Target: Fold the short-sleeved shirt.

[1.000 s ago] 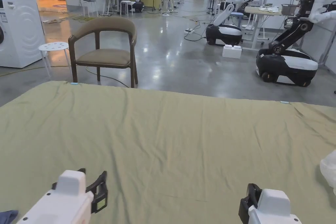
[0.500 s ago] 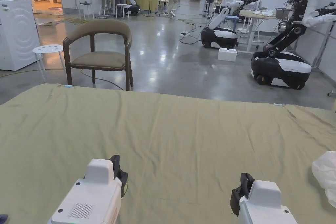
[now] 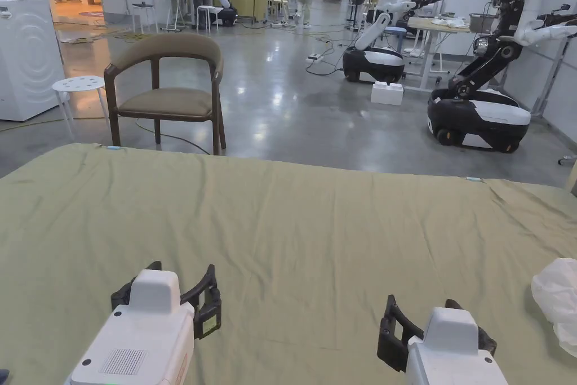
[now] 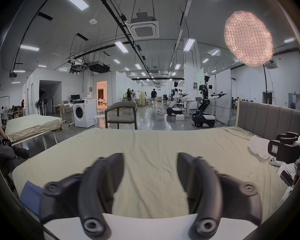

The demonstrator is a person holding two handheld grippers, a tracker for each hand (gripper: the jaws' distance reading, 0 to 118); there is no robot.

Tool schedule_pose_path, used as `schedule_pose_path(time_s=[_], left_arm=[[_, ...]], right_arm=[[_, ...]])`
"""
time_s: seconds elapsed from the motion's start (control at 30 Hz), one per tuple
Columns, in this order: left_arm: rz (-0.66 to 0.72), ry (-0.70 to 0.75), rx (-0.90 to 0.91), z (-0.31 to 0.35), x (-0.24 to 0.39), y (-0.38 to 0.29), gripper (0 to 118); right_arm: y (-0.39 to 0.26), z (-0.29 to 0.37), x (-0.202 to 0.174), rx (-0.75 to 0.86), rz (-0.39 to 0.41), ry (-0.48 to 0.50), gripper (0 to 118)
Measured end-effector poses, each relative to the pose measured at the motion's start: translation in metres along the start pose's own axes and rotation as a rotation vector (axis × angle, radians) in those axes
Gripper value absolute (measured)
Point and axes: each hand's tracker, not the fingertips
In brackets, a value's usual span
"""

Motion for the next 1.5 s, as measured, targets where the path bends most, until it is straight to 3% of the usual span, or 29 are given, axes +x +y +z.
schedule_pose_path(time_s=[0.07,0.17,0.47,0.53,0.67,0.8,1.5], left_arm=[[-0.009,0.014,0.011,0.001,-0.002,0.000,84],[-0.013,0.028,0.022,0.002,-0.003,0.001,88],[-0.048,0.078,0.095,0.003,-0.009,0.005,103],[-0.054,0.090,0.102,0.003,-0.008,0.005,104],[-0.023,0.084,0.106,0.003,-0.012,0.005,104],[0.019,0.069,0.105,0.003,-0.015,0.006,107],[0.064,0.072,0.116,0.001,-0.017,0.009,110]], right_arm=[[0.001,0.001,0.000,0.009,0.006,-0.010,80],[0.003,0.001,0.001,0.018,0.007,-0.013,92],[0.013,0.002,0.006,0.066,-0.027,0.003,102],[0.014,0.000,0.005,0.058,-0.002,-0.010,106],[0.014,-0.001,0.004,0.062,0.008,-0.014,106],[0.015,-0.004,0.008,0.039,-0.061,0.009,106],[0.032,-0.019,0.012,-0.144,-0.202,-0.070,106]])
